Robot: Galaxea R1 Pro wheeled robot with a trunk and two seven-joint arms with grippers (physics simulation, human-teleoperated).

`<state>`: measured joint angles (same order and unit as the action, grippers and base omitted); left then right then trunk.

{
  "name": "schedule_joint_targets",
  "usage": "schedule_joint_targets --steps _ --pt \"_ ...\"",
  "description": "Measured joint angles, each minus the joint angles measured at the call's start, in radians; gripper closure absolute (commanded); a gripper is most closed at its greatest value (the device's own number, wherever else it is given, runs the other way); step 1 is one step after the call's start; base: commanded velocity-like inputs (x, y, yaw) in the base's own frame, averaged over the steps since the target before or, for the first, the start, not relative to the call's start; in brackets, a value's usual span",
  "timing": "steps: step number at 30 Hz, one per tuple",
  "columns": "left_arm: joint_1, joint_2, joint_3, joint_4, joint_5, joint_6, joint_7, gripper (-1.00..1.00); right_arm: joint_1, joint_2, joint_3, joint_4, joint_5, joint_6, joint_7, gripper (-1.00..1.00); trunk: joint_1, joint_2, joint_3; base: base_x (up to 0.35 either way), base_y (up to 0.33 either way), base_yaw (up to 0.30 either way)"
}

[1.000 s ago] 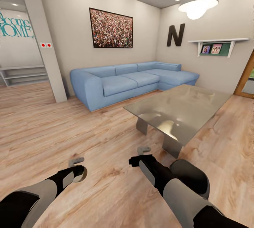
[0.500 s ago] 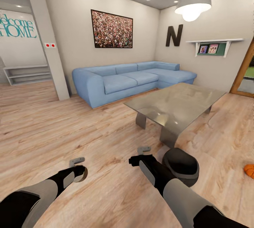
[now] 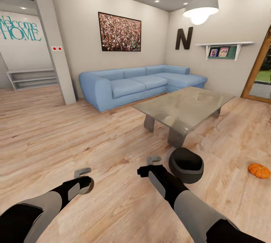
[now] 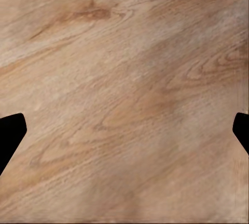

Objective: Place each of the two pumpkins and all three candles from the living room inside a cabinet in the living room (use any cabinet), then make sure every cabinet is closed, and position the cauldron so it is next to a table in the living room.

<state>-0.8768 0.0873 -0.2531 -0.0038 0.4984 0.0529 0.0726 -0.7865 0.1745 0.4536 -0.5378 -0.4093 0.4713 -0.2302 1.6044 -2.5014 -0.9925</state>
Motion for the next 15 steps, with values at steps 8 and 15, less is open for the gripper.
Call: schedule_joint_targets --steps 8,15 --pt "0.000 -0.001 -0.001 0.000 -0.002 0.000 -0.004 1.00 -0.001 0.000 -0.001 0.000 -0.019 0.001 0.001 -1.00 -0.001 0.000 0.005 -0.047 0.000 -0.255" --pt "0.001 -0.010 -0.002 0.000 -0.004 -0.002 -0.002 1.00 -0.001 0.000 -0.001 0.000 -0.019 0.000 0.001 -1.00 0.000 0.000 0.010 -0.203 -0.096 -0.252"
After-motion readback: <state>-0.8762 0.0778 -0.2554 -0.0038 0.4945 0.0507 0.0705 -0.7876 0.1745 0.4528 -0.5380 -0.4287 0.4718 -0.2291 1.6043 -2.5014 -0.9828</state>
